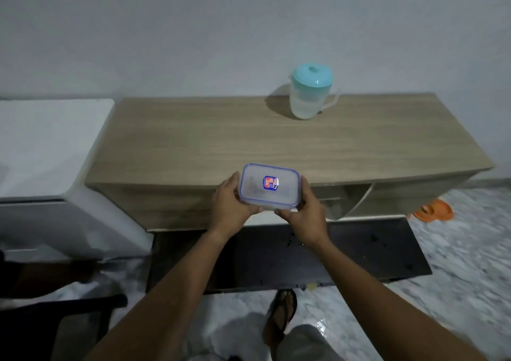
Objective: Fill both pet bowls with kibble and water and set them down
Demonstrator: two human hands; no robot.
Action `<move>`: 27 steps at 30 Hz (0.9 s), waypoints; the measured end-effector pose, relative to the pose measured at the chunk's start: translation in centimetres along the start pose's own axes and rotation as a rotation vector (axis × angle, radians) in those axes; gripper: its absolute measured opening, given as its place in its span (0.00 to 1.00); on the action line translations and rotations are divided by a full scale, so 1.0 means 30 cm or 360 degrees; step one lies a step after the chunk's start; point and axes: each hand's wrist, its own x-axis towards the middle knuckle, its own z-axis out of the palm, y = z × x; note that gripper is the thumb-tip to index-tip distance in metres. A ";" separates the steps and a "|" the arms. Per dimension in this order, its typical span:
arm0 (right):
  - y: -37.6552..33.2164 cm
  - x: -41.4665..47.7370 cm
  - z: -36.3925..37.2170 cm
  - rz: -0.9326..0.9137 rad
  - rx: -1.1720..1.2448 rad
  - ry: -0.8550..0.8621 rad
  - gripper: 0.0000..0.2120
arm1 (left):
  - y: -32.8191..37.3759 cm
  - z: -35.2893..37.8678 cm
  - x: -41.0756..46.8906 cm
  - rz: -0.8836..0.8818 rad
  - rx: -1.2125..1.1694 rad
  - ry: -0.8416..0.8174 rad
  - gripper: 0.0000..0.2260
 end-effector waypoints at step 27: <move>0.841 0.522 0.444 -0.0012 -0.0254 -0.0023 0.19 | -0.869 0.458 0.315 -0.0492 -0.0126 0.0635 0.20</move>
